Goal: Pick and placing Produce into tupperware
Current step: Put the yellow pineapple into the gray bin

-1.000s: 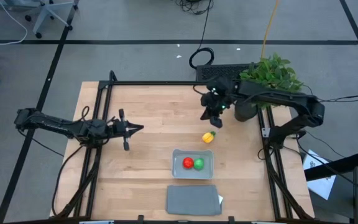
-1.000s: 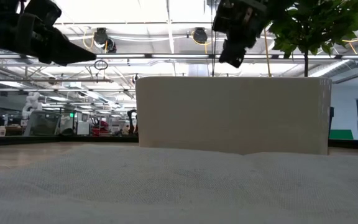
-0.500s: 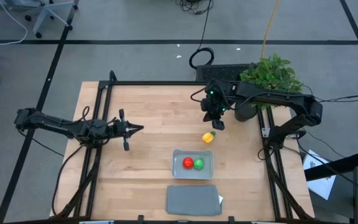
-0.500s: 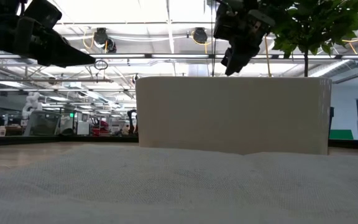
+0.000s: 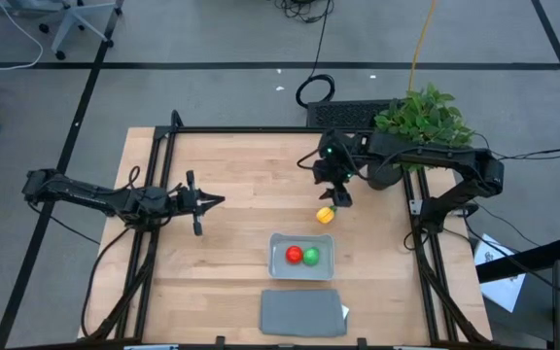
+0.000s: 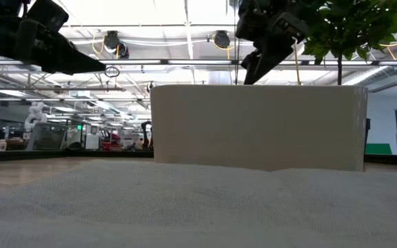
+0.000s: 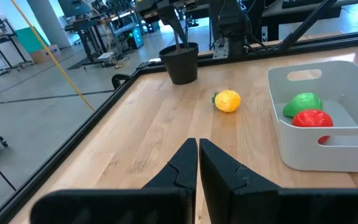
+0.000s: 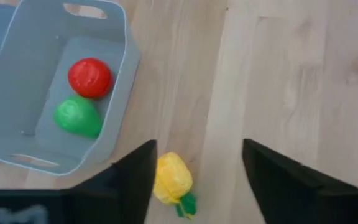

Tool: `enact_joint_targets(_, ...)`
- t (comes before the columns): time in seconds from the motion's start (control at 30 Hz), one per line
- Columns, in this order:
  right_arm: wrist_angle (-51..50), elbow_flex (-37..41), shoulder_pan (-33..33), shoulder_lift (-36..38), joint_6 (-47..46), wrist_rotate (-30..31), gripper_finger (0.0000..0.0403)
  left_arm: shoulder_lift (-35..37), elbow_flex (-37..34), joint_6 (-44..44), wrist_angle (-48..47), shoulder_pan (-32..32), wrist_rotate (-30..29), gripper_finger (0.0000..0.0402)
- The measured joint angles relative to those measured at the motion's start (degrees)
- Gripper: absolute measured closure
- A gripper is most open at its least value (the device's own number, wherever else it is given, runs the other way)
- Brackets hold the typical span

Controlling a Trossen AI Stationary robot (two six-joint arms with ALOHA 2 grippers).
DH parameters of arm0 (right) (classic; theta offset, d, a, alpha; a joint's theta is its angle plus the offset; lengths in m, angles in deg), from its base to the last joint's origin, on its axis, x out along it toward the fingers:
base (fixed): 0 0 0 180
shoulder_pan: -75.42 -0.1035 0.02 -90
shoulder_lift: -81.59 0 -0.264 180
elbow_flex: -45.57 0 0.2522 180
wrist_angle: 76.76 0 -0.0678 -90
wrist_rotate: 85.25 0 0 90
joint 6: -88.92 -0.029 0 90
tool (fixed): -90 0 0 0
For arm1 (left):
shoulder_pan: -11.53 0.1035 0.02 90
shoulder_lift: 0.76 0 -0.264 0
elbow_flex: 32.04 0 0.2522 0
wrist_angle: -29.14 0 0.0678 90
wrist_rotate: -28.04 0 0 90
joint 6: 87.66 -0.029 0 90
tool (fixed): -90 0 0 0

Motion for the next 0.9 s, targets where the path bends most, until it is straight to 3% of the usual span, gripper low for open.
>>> enact_joint_targets(0.17, -2.3, 0.0, -0.1, 0.0, -3.0, 1.2, 0.0126, 0.0, 0.0, 0.0, -0.2, 0.0, 0.0, 0.038)
enact_joint_targets(0.37, -2.6, 0.0, -0.6, -0.1, -3.4, 2.4, 0.0129, 0.0, 0.0, 0.2, -0.4, 0.0, 0.0, 0.038)
enact_joint_targets(0.5, -2.8, 0.0, -1.6, -0.1, 1.3, 2.9, 0.0137, 0.0, 0.0, 0.2, -0.5, 0.0, 0.0, 0.038)
enact_joint_targets(0.7, -3.2, 0.2, -3.6, -0.1, 14.1, 8.2, 0.013, 0.0, 0.0, 0.6, -2.2, 0.0, 0.7, 0.038)
enact_joint_targets(0.9, -1.4, 3.7, -4.4, -0.1, 21.6, 8.4, 0.0129, 0.0, 0.0, 0.6, -2.2, 0.0, 0.9, 0.038)
